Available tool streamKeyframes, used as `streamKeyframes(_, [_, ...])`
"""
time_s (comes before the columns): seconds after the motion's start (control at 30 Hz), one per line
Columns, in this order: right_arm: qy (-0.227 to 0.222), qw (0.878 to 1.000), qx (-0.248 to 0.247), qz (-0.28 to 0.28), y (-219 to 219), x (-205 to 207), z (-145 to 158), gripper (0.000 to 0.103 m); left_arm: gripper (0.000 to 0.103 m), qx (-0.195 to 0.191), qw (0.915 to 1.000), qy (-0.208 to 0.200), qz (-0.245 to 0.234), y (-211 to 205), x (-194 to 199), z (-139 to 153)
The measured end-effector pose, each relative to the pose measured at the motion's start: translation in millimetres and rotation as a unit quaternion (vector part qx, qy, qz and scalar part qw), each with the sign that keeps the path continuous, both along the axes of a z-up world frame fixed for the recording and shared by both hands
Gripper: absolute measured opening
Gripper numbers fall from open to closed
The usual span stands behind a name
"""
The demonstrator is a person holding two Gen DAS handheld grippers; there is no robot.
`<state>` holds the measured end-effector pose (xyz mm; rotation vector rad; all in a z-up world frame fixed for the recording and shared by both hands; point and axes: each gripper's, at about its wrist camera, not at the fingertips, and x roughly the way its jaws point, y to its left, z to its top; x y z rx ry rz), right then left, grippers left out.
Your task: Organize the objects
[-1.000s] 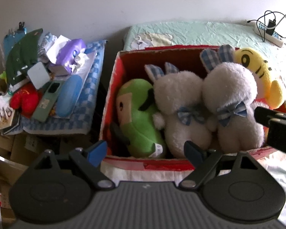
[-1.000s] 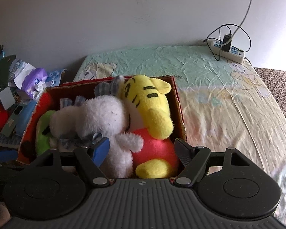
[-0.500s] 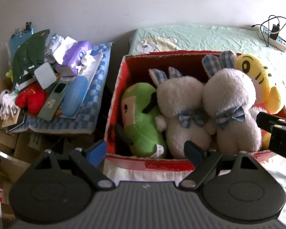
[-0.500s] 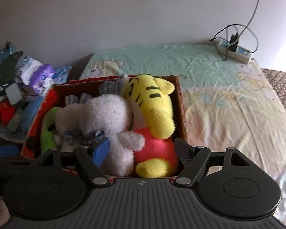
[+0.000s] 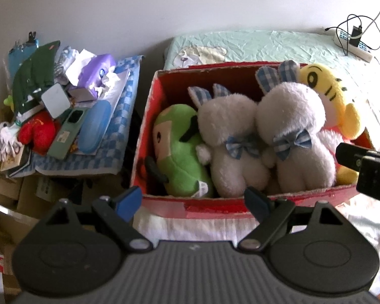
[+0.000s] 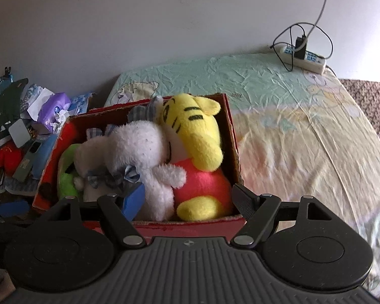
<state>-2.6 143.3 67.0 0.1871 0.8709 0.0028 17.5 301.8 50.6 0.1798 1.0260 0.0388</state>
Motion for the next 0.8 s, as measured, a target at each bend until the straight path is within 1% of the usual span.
streamKeyframes(0.27, [-0.005, 1.000, -0.006, 0.003, 5.6, -5.2, 4.6, 0.078, 0.088, -0.006, 1.0000, -0.006, 0.002, 5.1, -11.1, 3.0])
streamKeyframes(0.4, [-0.017, 1.000, -0.012, 0.001, 7.6, -9.9, 6.8, 0.078, 0.088, -0.010, 0.9999, -0.007, -0.001, 5.3, -15.5, 4.9])
streamKeyframes(0.57, [-0.006, 1.000, -0.011, 0.005, 8.9, -11.2, 3.8, 0.078, 0.088, -0.012, 0.9999, -0.005, 0.000, 6.0, -16.5, 3.6])
streamKeyframes(0.7, [-0.006, 1.000, -0.015, 0.008, 9.8, -11.9, 4.8, 0.078, 0.088, -0.014, 0.9999, -0.008, -0.002, 4.8, -18.6, 5.2])
streamKeyframes(0.8, [-0.006, 1.000, -0.007, 0.004, 7.0, -12.7, 4.8, 0.078, 0.088, -0.011, 0.9999, -0.006, -0.003, 4.3, -19.2, 5.3])
